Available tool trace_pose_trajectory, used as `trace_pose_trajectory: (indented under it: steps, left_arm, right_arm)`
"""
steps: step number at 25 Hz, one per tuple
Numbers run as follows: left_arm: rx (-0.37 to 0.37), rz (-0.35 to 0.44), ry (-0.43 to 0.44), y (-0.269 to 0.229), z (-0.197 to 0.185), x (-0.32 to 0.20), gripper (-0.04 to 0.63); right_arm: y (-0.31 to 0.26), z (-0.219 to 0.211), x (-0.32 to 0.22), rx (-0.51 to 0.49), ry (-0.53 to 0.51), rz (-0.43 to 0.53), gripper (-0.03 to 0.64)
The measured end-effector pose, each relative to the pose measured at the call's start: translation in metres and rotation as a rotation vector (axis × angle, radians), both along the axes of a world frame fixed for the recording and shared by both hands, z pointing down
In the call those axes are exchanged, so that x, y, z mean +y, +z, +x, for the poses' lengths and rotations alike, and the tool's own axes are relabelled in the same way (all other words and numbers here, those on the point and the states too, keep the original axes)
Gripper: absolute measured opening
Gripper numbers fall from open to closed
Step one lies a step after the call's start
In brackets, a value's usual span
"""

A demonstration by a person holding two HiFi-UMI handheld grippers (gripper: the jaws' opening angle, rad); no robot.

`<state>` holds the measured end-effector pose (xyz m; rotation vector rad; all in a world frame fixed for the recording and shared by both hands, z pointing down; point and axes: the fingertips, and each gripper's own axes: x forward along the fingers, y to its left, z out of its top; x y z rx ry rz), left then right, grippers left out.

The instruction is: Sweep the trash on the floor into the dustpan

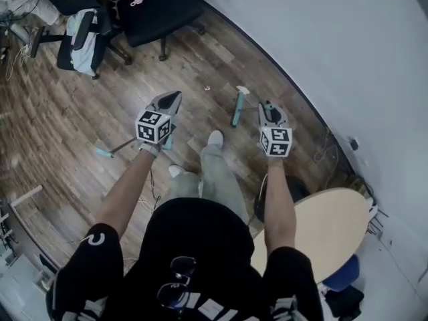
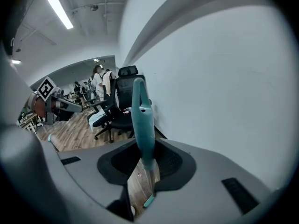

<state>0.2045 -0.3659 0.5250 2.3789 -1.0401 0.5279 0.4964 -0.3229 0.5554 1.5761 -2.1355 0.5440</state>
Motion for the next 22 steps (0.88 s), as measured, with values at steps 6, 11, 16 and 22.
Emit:
trace_pose_trajectory:
  steps: [6, 11, 16, 22]
  left_arm:
    - [-0.005, -0.034, 0.043, 0.022, 0.052, -0.046, -0.003]
    - [0.001, -0.06, 0.034, 0.045, 0.074, -0.077, -0.003]
    - [0.017, -0.076, 0.031, 0.067, 0.09, -0.107, -0.003]
    - [0.031, -0.091, 0.005, 0.086, 0.081, -0.116, -0.003]
  right_arm:
    - [0.034, 0.071, -0.039, 0.034, 0.041, -0.044, 0.086]
    - [0.061, 0.097, -0.077, 0.081, 0.01, -0.062, 0.086]
    - [0.101, 0.094, -0.105, 0.112, -0.037, -0.117, 0.086]
    - [0.12, 0.058, -0.117, 0.079, -0.092, -0.113, 0.087]
